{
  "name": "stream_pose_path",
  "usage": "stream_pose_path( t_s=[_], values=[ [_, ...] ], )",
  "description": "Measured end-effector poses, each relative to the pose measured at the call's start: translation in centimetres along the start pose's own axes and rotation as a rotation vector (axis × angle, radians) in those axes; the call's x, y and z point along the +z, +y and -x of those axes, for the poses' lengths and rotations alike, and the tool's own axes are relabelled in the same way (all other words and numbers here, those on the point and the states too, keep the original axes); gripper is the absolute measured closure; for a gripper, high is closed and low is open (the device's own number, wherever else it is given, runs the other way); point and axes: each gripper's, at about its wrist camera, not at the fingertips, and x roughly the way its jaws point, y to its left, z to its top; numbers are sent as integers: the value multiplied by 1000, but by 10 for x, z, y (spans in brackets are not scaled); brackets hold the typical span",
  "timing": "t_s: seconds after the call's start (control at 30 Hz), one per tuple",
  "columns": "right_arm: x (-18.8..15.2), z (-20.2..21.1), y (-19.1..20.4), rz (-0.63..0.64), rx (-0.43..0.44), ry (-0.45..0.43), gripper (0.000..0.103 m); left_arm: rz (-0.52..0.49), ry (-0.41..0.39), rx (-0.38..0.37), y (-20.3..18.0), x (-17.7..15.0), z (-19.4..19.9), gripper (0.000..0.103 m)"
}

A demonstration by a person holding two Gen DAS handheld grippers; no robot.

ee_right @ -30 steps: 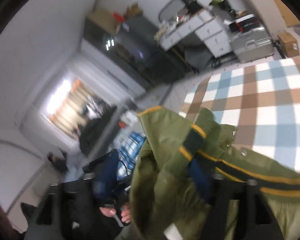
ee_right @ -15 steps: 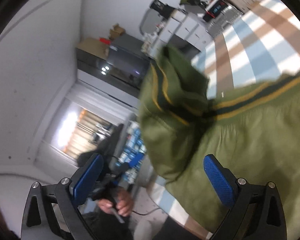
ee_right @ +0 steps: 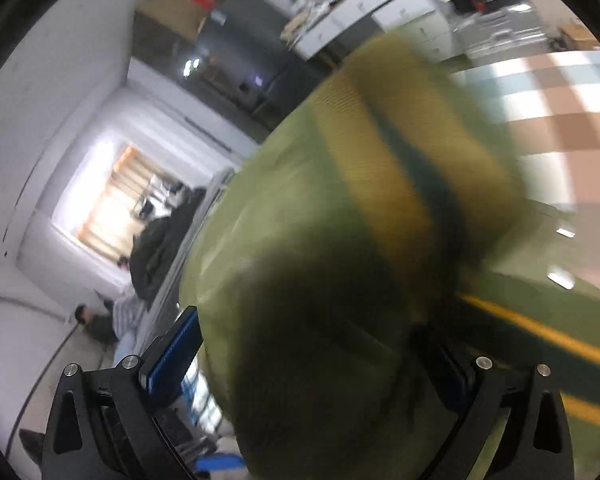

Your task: Fold large clothes

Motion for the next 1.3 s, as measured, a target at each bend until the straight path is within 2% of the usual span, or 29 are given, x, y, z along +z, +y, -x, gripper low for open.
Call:
stream_pose_path(
  t_s=[0.03,0.07,0.1,0.13,0.17,0.27,0.3,0.33,0.4,0.5,0.53,0.57,0.6,0.7,0.73,0.8,0.9,0.93,1.1,1.2,1.23,1.3],
  values=[
    [7,-18,-2,-6,27,43,0,2,-36,25,4,9,11,30],
    [10,-31,-5,-16,14,83,2,6,-63,47,7,18,19,30],
    [11,-48,-11,-30,-58,142,6,6,-88,78,11,29,27,30],
    [10,-52,-15,-26,-87,154,8,2,-95,110,15,43,31,28],
    [9,-46,-16,-15,-92,133,16,-8,-93,127,16,53,32,24],
    [-8,14,-23,-36,-65,11,18,-64,-44,162,13,77,18,23],
    [-12,39,-25,-41,-52,-30,18,-101,-2,148,6,83,6,23],
    [-28,81,-30,-40,-76,-110,17,-145,39,137,-5,87,-8,23],
    [-58,142,-40,-24,-155,-217,7,-208,85,125,-22,84,-31,23],
    [-111,226,-59,-51,-312,-356,4,-300,265,121,-46,75,-84,23],
    [-127,248,-67,-82,-338,-374,4,-324,313,121,-51,68,-101,23],
    [-141,265,-74,-109,-350,-381,4,-341,349,143,-53,62,-114,23],
    [-159,287,-83,-143,-367,-392,4,-365,406,209,-53,54,-132,23],
    [-199,330,-99,-231,-451,-438,4,-408,535,339,-39,26,-162,24],
    [-211,341,-97,-251,-444,-446,4,-442,533,386,-37,18,-167,24],
    [-229,348,-105,-314,-437,-444,4,-469,505,408,-36,12,-163,23],
    [-240,337,-122,-395,-304,-414,3,-427,506,424,-32,12,-160,22],
    [-244,331,-126,-421,-285,-404,3,-428,509,426,-31,12,-160,21],
    [-244,320,-133,-503,-259,-407,0,-400,507,436,-37,10,-164,20],
    [-252,331,-122,-489,-301,-423,0,-394,492,431,-34,9,-164,20],
    [-259,336,-118,-493,-291,-423,0,-387,486,430,-34,9,-164,20],
    [-271,331,-118,-527,-203,-397,0,-369,477,433,-33,8,-164,20]
  ],
)
